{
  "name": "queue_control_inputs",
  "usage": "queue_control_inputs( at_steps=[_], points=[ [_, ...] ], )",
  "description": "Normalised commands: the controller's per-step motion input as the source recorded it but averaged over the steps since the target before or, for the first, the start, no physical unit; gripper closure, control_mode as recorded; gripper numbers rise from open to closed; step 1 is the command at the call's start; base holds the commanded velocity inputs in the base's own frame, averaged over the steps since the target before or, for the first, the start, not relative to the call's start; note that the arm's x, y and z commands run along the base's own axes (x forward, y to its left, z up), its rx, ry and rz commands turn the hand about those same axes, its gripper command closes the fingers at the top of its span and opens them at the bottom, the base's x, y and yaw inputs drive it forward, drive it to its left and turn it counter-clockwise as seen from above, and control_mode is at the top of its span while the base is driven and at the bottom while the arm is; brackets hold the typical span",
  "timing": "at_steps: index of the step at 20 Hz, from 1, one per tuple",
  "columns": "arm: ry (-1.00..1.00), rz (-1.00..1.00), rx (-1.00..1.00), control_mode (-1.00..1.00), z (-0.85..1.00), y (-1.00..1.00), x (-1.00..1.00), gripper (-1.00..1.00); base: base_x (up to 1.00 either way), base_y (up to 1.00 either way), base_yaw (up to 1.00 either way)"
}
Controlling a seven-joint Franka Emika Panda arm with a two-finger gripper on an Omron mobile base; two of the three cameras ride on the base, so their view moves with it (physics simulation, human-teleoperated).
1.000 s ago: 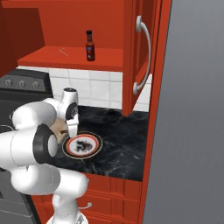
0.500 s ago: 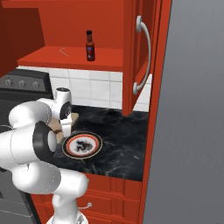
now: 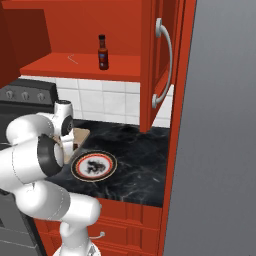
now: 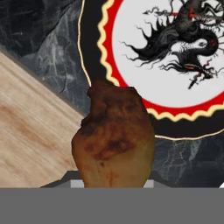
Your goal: Pick the chicken drumstick from the plate and place it on the cutting board. Then pick the condiment bottle from the cabinet and place it next to the cutting board.
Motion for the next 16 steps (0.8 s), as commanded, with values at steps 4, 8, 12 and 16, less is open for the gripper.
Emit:
queue_control_inputs(
  at_steps=[4,8,12,16],
  points=[
    [0.00,0.00,0.00,-1.00,0.00,0.27,0.07,1.00,0.00,0.00,0.00],
    [-0.02,0.00,0.00,-1.00,0.00,0.20,0.24,1.00,0.00,0.00,0.00],
    [-0.06,0.00,0.00,-1.00,-0.06,0.16,0.31,1.00,0.00,0.00,0.00],
    [-0.08,0.00,0.00,-1.00,-0.09,0.15,0.29,1.00,0.00,0.00,0.00]
  ],
)
